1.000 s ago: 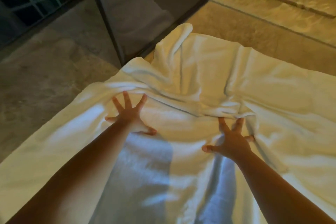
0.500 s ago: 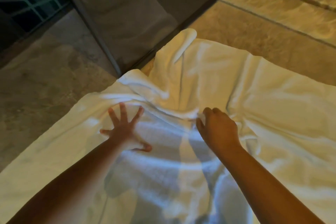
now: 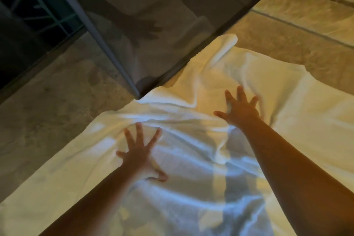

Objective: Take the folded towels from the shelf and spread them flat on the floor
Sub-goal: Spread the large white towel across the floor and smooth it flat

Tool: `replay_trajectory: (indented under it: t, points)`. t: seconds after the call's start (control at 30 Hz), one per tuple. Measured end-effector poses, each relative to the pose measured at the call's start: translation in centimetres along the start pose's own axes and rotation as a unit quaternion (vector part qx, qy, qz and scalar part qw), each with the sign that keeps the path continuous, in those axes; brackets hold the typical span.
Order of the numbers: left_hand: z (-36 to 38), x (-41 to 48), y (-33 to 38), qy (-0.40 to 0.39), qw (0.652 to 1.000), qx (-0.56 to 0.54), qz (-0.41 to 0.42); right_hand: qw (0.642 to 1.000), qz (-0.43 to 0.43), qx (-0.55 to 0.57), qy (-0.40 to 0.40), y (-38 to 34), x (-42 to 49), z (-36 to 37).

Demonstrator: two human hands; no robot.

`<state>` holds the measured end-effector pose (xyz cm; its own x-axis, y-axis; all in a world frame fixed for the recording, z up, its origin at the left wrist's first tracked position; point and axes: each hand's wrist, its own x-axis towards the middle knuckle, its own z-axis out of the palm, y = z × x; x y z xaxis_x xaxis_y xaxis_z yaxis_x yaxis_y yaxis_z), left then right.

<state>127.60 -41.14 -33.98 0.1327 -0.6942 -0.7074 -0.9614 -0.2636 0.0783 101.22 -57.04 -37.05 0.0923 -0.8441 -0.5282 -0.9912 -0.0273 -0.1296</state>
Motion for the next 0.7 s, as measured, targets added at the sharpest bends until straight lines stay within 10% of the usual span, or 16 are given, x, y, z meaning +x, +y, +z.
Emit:
replay_trajectory:
  t: [0.13,0.3,0.4,0.7]
  points:
    - [-3.0,0.0,1.8,-0.015,0.998,0.038,-0.056,1.0,0.005,-0.014,0.004,0.8,1.6,-0.5]
    - [-7.4,3.0,9.2,0.291,0.95,0.076,0.086,1.0,-0.003,-0.006,0.02,1.5,3.1,-2.0]
    - [-9.6,7.2,14.0,0.241,0.949,0.033,0.199,0.999,-0.02,0.028,0.022,2.1,3.2,-3.7]
    - [-11.5,16.8,17.0,0.074,0.985,0.067,0.137,1.0,-0.021,-0.004,0.017,3.9,3.6,-3.2]
